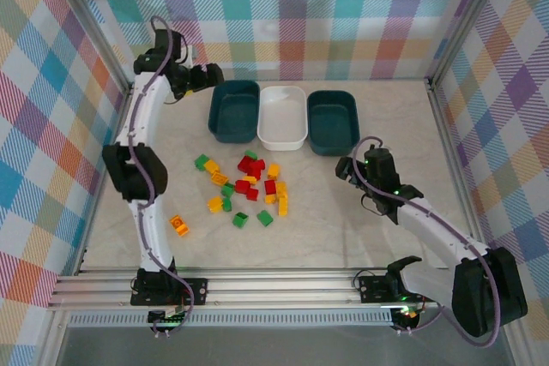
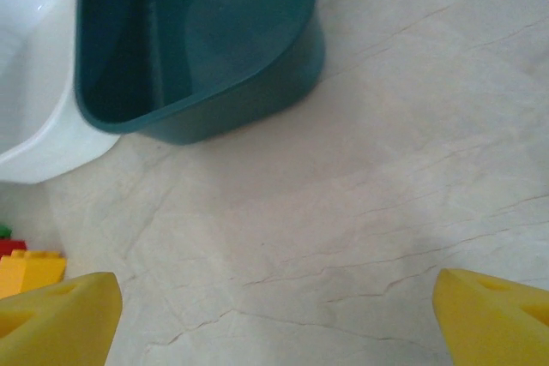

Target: Sort the legos into containers by color

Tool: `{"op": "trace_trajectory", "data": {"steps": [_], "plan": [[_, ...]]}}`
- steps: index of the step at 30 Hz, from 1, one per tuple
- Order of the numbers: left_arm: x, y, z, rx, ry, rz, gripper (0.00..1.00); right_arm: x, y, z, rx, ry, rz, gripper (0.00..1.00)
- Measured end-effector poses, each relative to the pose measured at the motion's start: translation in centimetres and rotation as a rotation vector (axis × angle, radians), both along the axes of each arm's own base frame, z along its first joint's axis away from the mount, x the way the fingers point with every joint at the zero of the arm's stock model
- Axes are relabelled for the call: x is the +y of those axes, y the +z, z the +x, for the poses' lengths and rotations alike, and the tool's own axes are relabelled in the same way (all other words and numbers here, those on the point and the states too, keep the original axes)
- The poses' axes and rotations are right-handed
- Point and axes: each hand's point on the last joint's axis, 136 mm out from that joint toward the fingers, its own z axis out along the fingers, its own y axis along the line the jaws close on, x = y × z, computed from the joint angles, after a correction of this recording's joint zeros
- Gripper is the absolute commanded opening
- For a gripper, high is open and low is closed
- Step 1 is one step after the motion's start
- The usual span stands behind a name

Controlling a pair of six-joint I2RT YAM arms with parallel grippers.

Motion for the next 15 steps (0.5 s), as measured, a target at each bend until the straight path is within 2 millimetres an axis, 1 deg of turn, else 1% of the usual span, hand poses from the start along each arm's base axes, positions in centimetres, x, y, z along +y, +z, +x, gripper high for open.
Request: {"op": "trace_trajectory", "data": {"steps": [3,6,8,12,14,15], "plan": [[-0.2,1.1,-3.1,0.002,0.063,-0.078,1.0,1.8,-0.4,-0.3,0.012,0.065,-0.011,0.92],[0.0,0.6,-7.4,0.01,0.13,-0.129,1.0,4.1,-0.5,-0.6,0.021,0.144,-0.032,0.92],[0.4,-0.1,-10.3,0.014,0.176,-0.147,1.0,5.9,-0.3,-0.7,0.018,0.2,-0.048,0.92],[1.2,-2.3,-16.5,0.024,0.26,-0.176,1.0,9.0,-0.5,-0.9,0.025,0.283,-0.071,0.92],[1.5,-3.9,-19.0,0.037,0.302,-0.188,1.0,10.8,-1.0,-1.0,0.04,0.331,-0.091,0.92],[1.7,-4.6,-19.8,0.034,0.32,-0.19,1.0,11.5,-1.3,-1.1,0.047,0.351,-0.101,0.92]]}}
